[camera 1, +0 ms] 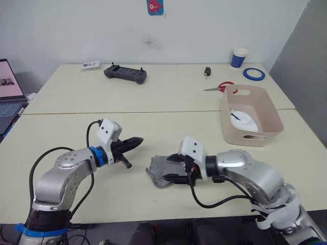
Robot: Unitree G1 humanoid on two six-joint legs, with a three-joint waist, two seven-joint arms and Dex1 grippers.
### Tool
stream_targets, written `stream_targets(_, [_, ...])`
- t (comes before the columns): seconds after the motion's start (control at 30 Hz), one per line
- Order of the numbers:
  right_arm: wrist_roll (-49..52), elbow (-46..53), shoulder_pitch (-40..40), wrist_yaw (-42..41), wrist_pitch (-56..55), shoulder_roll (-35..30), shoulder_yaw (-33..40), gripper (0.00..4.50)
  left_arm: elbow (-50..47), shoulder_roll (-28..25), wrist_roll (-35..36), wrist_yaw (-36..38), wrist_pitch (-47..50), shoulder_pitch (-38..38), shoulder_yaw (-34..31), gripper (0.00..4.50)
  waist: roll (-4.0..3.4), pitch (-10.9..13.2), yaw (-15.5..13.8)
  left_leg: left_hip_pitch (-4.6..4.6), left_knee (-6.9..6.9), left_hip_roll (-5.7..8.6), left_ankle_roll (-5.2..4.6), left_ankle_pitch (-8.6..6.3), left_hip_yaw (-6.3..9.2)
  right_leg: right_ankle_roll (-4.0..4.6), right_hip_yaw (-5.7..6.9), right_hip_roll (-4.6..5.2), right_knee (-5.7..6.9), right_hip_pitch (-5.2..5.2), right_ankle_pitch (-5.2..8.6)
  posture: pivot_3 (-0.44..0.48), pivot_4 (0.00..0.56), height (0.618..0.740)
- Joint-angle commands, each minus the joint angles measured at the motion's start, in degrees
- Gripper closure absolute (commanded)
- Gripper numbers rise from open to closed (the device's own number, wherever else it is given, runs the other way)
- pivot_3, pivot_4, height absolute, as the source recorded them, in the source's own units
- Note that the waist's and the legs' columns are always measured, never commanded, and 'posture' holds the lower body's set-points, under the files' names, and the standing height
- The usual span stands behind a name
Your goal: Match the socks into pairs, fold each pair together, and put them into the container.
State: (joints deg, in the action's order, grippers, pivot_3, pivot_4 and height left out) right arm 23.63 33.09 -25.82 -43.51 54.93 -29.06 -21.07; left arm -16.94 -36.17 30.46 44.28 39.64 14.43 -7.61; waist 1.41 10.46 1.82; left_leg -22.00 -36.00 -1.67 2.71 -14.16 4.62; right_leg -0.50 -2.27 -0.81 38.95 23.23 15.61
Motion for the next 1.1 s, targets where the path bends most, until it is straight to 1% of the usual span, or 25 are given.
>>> stream_targets(0.03, [-0.21, 2.21, 0.89, 0.38, -2.07, -1.37, 1.52, 1.23, -3.53, -0.68, 2.40, 2.08, 0.94, 1.96, 1.55, 4.50, 0.00, 0.00, 0.02, 0.00, 0.01, 0.00, 0.00, 0.00, 0.00, 0.00, 0.00, 0.00, 0.00, 0.00, 0.00, 0.000, 0.150, 0.740])
stream_targets(0.07, [-1.90, 0.94, 1.55, 2.08, -3.38, -1.18, 1.05, 1.23, -4.50, -1.63, 2.87, 3.52, 1.91, 1.89, 3.04, 4.50, 0.00, 0.00, 0.16, 0.00, 0.02, -0.01, 0.00, 0.00, 0.00, 0.00, -0.01, -0.01, 0.00, 0.00, 0.00, 0.000, 0.150, 0.740])
stream_targets(0.1, [-3.31, -0.09, 2.06, 2.98, -4.67, -1.15, 0.08, 1.60, -5.38, -2.74, 3.03, 5.12, 2.54, 1.49, 4.51, 4.50, 0.00, 0.00, 0.34, 0.01, 0.02, -0.02, 0.00, 0.00, -0.01, 0.00, -0.02, -0.02, 0.00, 0.01, 0.00, 0.000, 0.150, 0.740])
stream_targets(0.17, [-5.71, -2.25, 2.92, 4.70, -6.58, -0.13, -2.21, 2.14, -5.90, -4.77, 2.05, 7.15, 2.90, 0.00, 7.24, 4.50, 0.00, 0.00, 0.74, 0.02, 0.04, -0.02, 0.00, 0.00, -0.03, 0.00, -0.06, -0.04, 0.01, 0.02, 0.00, 0.000, 0.150, 0.740])
stream_targets(0.23, [-8.62, -4.13, 3.55, 5.59, -9.29, 0.21, -4.81, 2.83, -4.70, -5.67, -0.26, 7.28, 0.91, -1.30, 8.82, 4.50, -0.01, 0.01, 1.09, 0.04, 0.06, -0.03, 0.00, 0.00, -0.05, 0.01, -0.07, -0.04, 0.01, 0.04, 0.01, 0.000, 0.150, 0.740])
stream_targets(0.37, [-15.04, -8.30, 5.09, 6.81, -14.72, -0.07, -9.77, 4.24, -0.48, -5.83, -5.60, 6.61, -3.57, -3.69, 12.05, 4.50, -0.01, 0.02, 1.06, 0.02, 0.04, -0.03, 0.00, 0.00, -0.04, 0.02, -0.07, -0.04, 0.01, 0.05, 0.01, 0.000, 0.150, 0.740])
stream_targets(0.4, [-16.88, -8.84, 5.59, 6.78, -15.90, -1.06, -10.88, 4.48, 0.58, -5.90, -6.87, 6.32, -4.37, -4.74, 12.63, 4.50, -0.02, 0.02, 1.05, 0.03, 0.04, -0.01, 0.00, 0.00, -0.05, 0.02, -0.08, -0.03, 0.01, 0.04, 0.01, 0.000, 0.150, 0.740])
stream_targets(0.5, [-18.78, -7.75, 7.63, 6.02, -16.53, -3.98, -10.42, 4.48, 2.86, -6.94, -10.41, 6.16, -7.26, -7.74, 13.57, 4.50, 0.00, 0.01, 0.97, 0.02, 0.04, 0.00, 0.00, 0.00, -0.09, 0.02, -0.10, -0.01, -0.01, 0.05, 0.01, 0.000, 0.150, 0.740])
stream_targets(0.6, [-17.71, -5.27, 9.19, 4.78, -17.34, -6.03, -7.18, 4.48, 2.78, -6.18, -10.49, 5.89, -9.02, -8.95, 12.33, 4.50, 0.01, 0.00, 0.61, 0.03, 0.04, -0.01, 0.00, 0.00, -0.08, 0.02, -0.09, 0.02, -0.03, 0.03, 0.02, 0.000, 0.150, 0.740])
stream_targets(0.67, [-15.85, -3.50, 9.54, 4.18, -16.80, -5.75, -4.78, 4.48, 1.57, -5.37, -8.70, 6.05, -9.35, -8.88, 10.60, 4.50, 0.01, 0.00, 0.40, 0.03, 0.02, -0.01, 0.00, 0.00, -0.05, 0.02, -0.08, 0.03, -0.02, 0.00, 0.02, 0.000, 0.150, 0.740])
stream_targets(0.77, [-11.07, 0.06, 9.82, 4.03, -13.30, -3.89, 0.29, 4.48, -0.89, -5.04, -4.32, 7.12, -8.60, -8.21, 6.34, 4.50, 0.06, 0.04, 0.15, 0.00, 0.02, -0.01, 0.00, 0.00, -0.06, 0.02, -0.08, 0.03, 0.00, 0.03, 0.01, 0.000, 0.150, 0.740])
stream_targets(0.87, [-9.14, 1.94, 11.88, 5.18, -10.73, -3.46, 3.69, 4.48, -3.74, -6.64, 0.88, 8.95, -5.81, -7.06, 2.62, 4.50, 0.06, 0.04, 0.08, -0.01, 0.04, -0.05, 0.00, 0.00, -0.01, 0.04, -0.08, 0.00, 0.00, 0.04, 0.03, 0.000, 0.150, 0.740])
stream_targets(0.93, [-7.03, 2.95, 13.03, 5.41, -8.36, -3.05, 5.41, 4.48, -5.66, -7.79, 2.37, 10.67, -4.57, -7.32, 2.93, 4.50, 0.06, 0.04, 0.08, -0.04, 0.05, -0.06, 0.00, 0.00, 0.03, 0.07, -0.07, 0.00, -0.01, 0.04, 0.05, 0.000, 0.150, 0.740])
stream_targets(1.03, [0.02, 3.38, 13.49, 4.88, -1.44, -0.66, 9.18, 4.48, -8.38, -8.82, 2.56, 12.05, -3.32, -8.94, 5.80, 4.50, 0.03, 0.06, 0.13, -0.02, 0.05, -0.02, 0.00, 0.00, -0.06, 0.06, -0.08, 0.01, -0.01, 0.04, 0.07, 0.000, 0.150, 0.740])
stream_targets(1.1, [3.71, 2.72, 12.93, 5.88, 2.58, 1.83, 12.10, 4.12, -8.52, -8.87, 1.17, 11.56, -2.84, -9.90, 7.69, 4.50, 0.02, 0.07, 0.27, 0.02, 0.04, -0.02, 0.00, 0.00, -0.11, 0.05, -0.11, 0.00, 0.00, 0.04, 0.06, 0.000, 0.150, 0.740])
